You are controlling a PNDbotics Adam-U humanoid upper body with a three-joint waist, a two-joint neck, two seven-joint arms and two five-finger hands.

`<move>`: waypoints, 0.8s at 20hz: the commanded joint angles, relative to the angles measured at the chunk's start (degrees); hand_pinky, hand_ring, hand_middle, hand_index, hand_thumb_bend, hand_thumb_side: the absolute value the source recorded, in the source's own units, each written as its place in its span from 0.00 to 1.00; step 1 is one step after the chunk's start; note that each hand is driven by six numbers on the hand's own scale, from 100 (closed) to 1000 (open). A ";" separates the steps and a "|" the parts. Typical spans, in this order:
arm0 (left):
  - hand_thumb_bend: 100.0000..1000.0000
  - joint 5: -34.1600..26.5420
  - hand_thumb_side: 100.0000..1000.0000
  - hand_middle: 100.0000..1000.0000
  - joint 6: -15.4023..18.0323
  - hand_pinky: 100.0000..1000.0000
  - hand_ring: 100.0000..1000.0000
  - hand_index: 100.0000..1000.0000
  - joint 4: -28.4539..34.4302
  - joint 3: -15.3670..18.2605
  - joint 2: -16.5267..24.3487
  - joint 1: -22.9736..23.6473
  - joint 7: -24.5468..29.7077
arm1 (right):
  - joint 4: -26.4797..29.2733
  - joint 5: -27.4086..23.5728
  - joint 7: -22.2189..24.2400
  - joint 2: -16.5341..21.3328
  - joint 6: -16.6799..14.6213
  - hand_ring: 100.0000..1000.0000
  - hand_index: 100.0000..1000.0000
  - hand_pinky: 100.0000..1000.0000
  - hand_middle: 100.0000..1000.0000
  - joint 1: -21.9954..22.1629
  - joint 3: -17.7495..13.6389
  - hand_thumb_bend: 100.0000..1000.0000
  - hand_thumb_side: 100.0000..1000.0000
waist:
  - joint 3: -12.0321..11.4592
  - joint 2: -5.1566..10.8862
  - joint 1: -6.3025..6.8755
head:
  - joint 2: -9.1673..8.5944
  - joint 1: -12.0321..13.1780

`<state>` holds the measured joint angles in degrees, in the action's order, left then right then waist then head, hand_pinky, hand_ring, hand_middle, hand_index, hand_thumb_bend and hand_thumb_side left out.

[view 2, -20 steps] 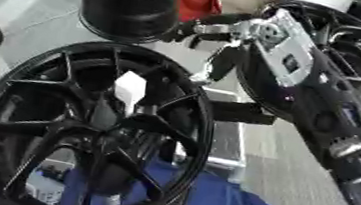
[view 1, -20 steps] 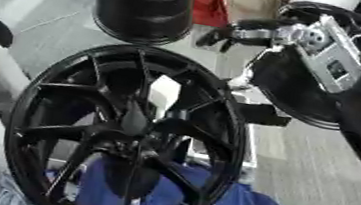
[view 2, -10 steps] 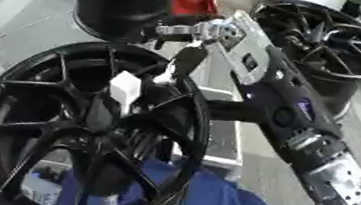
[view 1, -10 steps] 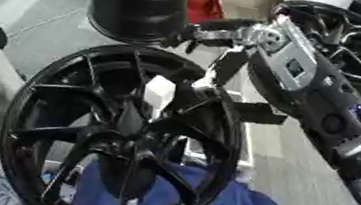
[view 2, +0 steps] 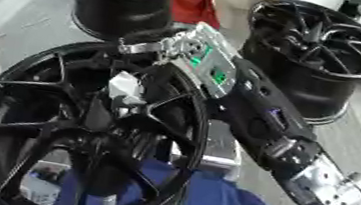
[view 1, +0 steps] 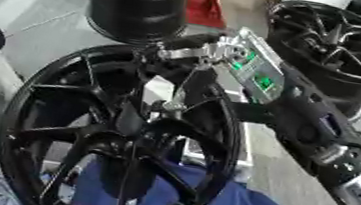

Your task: Pull the pin out of the wheel hub.

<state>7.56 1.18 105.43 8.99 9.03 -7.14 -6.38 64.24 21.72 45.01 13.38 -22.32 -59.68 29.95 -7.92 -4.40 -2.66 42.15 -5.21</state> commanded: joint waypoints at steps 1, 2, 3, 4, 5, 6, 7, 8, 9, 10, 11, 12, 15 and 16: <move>0.23 0.26 0.60 0.65 0.03 0.56 0.67 0.75 0.62 -0.05 0.85 -0.71 0.06 | 2.14 -0.69 6.96 0.99 -7.50 0.85 0.88 0.77 0.81 -0.76 0.85 0.25 0.26 | -0.12 0.76 0.15 | -0.81 -0.18; 0.23 0.26 0.60 0.65 0.04 0.56 0.67 0.75 0.64 -0.07 0.83 -0.77 0.08 | 2.22 -0.57 6.96 1.05 -7.57 0.85 0.88 0.77 0.81 -0.60 1.09 0.25 0.26 | -0.20 0.75 0.13 | -0.92 -0.25; 0.23 0.26 0.60 0.65 0.06 0.56 0.67 0.75 0.66 -0.09 0.80 -0.83 0.10 | 2.13 -0.41 6.96 1.09 -7.63 0.85 0.88 0.77 0.81 -0.43 1.20 0.25 0.26 | -0.28 0.73 0.14 | -1.04 -0.27; 0.23 0.26 0.60 0.65 0.06 0.56 0.67 0.75 0.68 -0.08 0.78 -0.87 0.11 | 1.81 -0.14 6.96 1.11 -7.63 0.85 0.88 0.77 0.81 -0.23 1.17 0.25 0.26 | -0.35 0.70 0.17 | -1.17 -0.27; 0.23 0.27 0.60 0.65 0.06 0.56 0.67 0.75 0.70 -0.06 0.77 -0.89 0.11 | 1.37 0.21 6.96 1.11 -7.66 0.86 0.89 0.77 0.82 -0.06 1.02 0.25 0.26 | -0.41 0.68 0.20 | -1.24 -0.30; 0.23 0.27 0.60 0.65 0.06 0.56 0.67 0.75 0.72 -0.02 0.77 -0.90 0.07 | 0.78 0.64 6.96 1.10 -7.66 0.86 0.89 0.77 0.82 0.10 0.70 0.25 0.26 | -0.46 0.66 0.22 | -1.30 -0.33; 0.23 0.27 0.60 0.65 0.05 0.56 0.67 0.75 0.73 0.01 0.76 -0.90 0.04 | 0.16 1.16 6.96 1.07 -7.71 0.87 0.89 0.78 0.82 0.18 0.30 0.25 0.26 | -0.50 0.64 0.24 | -1.35 -0.34; 0.23 0.27 0.60 0.65 0.04 0.56 0.67 0.75 0.73 0.02 0.74 -0.90 0.02 | -0.43 1.79 6.96 1.07 -7.80 0.88 0.89 0.79 0.82 0.20 -0.20 0.25 0.26 | -0.52 0.63 0.25 | -1.42 -0.36; 0.23 0.26 0.60 0.65 0.04 0.56 0.67 0.75 0.72 0.02 0.73 -0.91 0.02 | -0.97 2.38 6.96 1.05 -7.94 0.89 0.89 0.79 0.82 0.19 -0.77 0.26 0.26 | -0.52 0.62 0.25 | -1.46 -0.36; 0.23 0.27 0.60 0.65 0.03 0.56 0.67 0.75 0.71 0.01 0.72 -0.91 0.03 | -1.46 2.92 6.96 1.05 -8.08 0.89 0.89 0.80 0.82 0.14 -1.33 0.26 0.26 | -0.52 0.61 0.25 | -1.51 -0.37; 0.23 0.27 0.60 0.65 0.03 0.56 0.67 0.75 0.71 0.01 0.72 -0.92 0.04 | -1.86 3.38 6.96 1.02 -8.25 0.89 0.89 0.80 0.82 0.09 -1.78 0.26 0.26 | -0.51 0.59 0.24 | -1.56 -0.39; 0.23 0.28 0.60 0.65 0.03 0.56 0.67 0.75 0.71 0.01 0.71 -0.94 0.04 | -2.16 3.78 6.96 1.02 -8.42 0.89 0.88 0.80 0.82 0.02 -2.16 0.26 0.26 | -0.50 0.58 0.23 | -1.59 -0.41; 0.23 0.29 0.60 0.65 0.04 0.56 0.67 0.75 0.70 0.05 0.69 -0.93 0.06 | -2.66 4.83 6.96 1.13 -8.93 0.87 0.86 0.79 0.80 -0.10 -2.82 0.25 0.26 | -0.45 0.54 0.20 | -1.67 -0.36; 0.23 0.30 0.60 0.65 0.04 0.56 0.67 0.75 0.70 0.08 0.68 -0.92 0.03 | -2.72 4.95 6.96 1.22 -9.08 0.85 0.85 0.78 0.79 -0.09 -2.87 0.24 0.25 | -0.41 0.54 0.19 | -1.71 -0.34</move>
<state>7.57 1.18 105.43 9.01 9.02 -7.43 -6.38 61.28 26.12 44.17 13.42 -23.17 -58.45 27.97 -8.39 -4.44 -2.85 41.18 -5.48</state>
